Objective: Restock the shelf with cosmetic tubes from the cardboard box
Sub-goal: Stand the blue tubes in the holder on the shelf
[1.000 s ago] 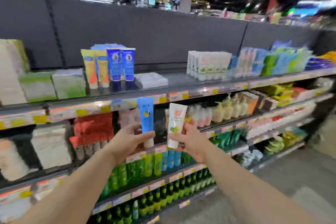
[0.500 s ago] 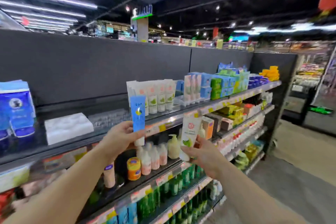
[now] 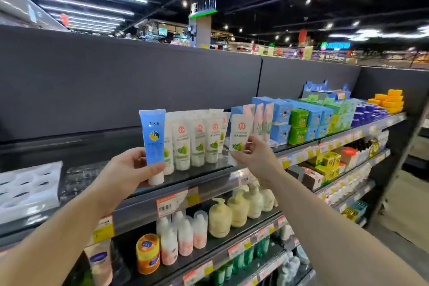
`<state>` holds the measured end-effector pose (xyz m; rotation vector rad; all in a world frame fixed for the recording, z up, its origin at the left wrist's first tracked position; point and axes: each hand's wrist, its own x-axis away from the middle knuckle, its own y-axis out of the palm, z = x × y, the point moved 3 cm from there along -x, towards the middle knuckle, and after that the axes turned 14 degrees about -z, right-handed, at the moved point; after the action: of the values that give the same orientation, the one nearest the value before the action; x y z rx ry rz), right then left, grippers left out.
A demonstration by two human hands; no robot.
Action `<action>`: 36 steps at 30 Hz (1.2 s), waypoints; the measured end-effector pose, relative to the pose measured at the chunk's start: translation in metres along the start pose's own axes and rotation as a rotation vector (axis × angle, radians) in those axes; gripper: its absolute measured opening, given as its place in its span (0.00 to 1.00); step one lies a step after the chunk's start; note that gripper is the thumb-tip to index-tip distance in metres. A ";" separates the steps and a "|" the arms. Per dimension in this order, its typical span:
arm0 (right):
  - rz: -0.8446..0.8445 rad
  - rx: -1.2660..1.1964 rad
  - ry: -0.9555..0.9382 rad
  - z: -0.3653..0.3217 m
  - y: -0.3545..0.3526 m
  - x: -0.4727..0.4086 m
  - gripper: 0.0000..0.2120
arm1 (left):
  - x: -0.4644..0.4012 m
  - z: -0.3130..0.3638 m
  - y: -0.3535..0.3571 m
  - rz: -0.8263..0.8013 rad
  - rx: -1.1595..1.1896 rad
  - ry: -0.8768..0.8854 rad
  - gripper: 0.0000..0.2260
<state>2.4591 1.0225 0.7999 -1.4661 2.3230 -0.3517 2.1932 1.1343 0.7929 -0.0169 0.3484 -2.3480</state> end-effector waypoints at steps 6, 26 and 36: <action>-0.081 0.183 -0.068 0.010 -0.006 -0.052 0.11 | -0.005 0.002 0.014 0.175 0.022 -0.028 0.09; -0.282 0.466 -0.076 0.036 -0.003 -0.088 0.14 | 0.005 0.004 0.050 0.337 0.033 -0.054 0.18; -0.292 0.513 0.024 0.032 0.002 -0.085 0.16 | 0.016 0.006 0.049 0.368 0.010 -0.077 0.10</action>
<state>2.5044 1.1002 0.7854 -1.5227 1.8343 -0.9670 2.2156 1.0882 0.7847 -0.0351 0.2758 -1.9792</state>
